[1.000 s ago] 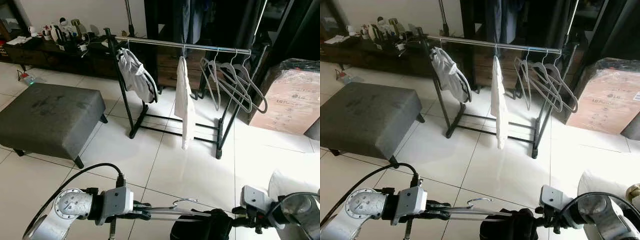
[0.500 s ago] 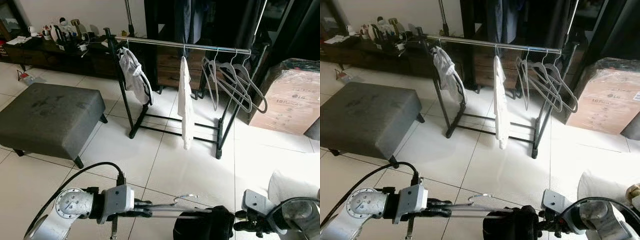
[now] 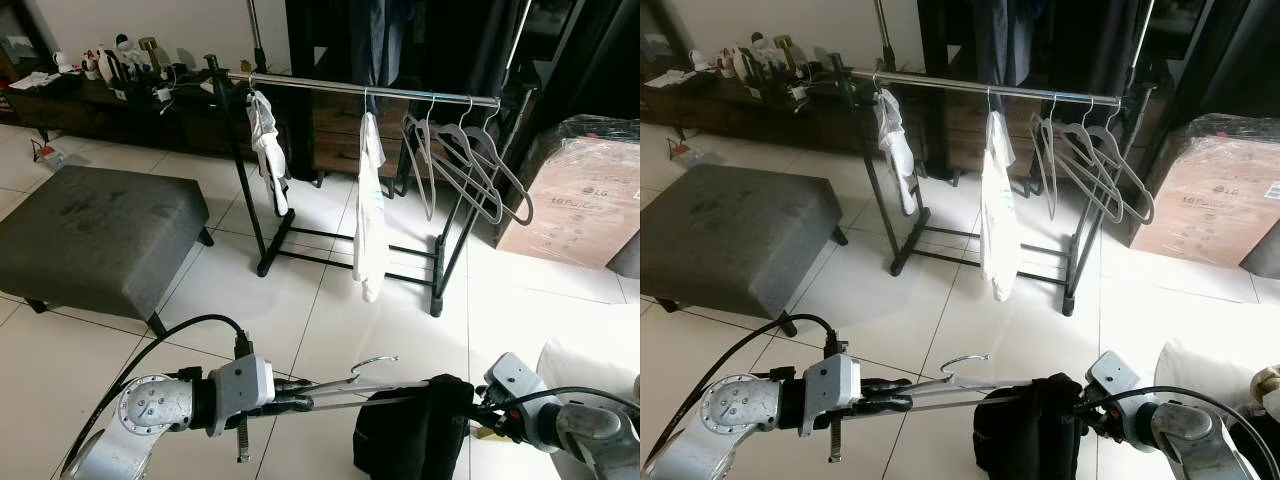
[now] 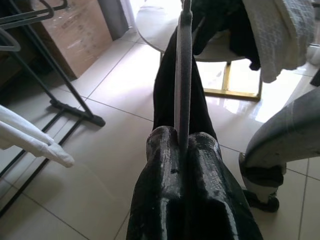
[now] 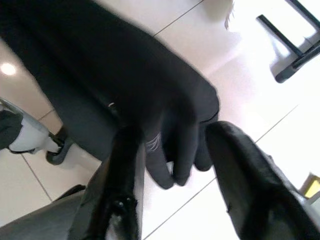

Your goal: Hang hanger

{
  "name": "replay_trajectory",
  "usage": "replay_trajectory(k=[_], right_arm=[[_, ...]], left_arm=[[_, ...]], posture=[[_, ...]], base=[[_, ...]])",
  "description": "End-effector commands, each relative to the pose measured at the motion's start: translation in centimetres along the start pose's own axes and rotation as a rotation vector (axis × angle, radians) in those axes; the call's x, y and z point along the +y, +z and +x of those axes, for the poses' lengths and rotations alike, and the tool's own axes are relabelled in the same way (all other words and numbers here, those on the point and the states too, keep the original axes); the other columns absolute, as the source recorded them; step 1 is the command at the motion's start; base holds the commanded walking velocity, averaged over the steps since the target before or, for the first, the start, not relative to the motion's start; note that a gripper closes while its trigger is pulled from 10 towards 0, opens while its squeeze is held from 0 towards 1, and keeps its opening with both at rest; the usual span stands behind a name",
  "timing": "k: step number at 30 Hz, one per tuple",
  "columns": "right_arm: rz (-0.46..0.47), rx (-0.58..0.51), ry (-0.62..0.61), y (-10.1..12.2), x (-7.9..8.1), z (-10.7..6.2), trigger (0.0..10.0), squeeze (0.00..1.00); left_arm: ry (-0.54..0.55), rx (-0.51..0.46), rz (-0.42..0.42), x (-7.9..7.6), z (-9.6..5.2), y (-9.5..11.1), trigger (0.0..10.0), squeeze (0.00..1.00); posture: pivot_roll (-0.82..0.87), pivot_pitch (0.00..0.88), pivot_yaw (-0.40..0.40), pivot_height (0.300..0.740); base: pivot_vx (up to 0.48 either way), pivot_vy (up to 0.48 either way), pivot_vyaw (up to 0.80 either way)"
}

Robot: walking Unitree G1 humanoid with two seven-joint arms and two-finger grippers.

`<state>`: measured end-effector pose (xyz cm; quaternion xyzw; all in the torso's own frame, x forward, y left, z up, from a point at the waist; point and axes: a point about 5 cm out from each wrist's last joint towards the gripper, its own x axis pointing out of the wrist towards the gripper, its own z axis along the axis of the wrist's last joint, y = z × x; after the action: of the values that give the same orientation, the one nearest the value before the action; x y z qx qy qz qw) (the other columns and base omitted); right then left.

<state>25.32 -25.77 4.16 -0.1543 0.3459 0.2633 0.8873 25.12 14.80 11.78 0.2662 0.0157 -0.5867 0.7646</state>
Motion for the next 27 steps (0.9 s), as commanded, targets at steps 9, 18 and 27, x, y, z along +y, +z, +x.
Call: replay_trajectory(k=[9,18,27], right_arm=[[0.038,0.015,-0.03,-0.2,1.2,-1.0,10.0,0.0],[0.205,-0.084,-0.156,1.7,2.0,-1.6,10.0,0.95],[0.282,-0.071,-0.218,2.1,3.7,-0.3,10.0,0.0]], left_arm=[[0.059,-0.036,0.036,1.1,0.1,0.9,10.0,0.0],[0.111,-0.044,0.035,1.6,0.4,0.9,10.0,0.0],[0.116,-0.064,0.031,1.8,0.8,1.2,10.0,0.0]], posture=[[-0.09,0.155,-0.001,0.74],[-0.09,0.16,0.001,0.74],[-0.09,0.16,0.006,0.74]], base=[[0.0,0.0,0.0],[0.0,0.0,0.0],[0.0,0.0,0.0]])
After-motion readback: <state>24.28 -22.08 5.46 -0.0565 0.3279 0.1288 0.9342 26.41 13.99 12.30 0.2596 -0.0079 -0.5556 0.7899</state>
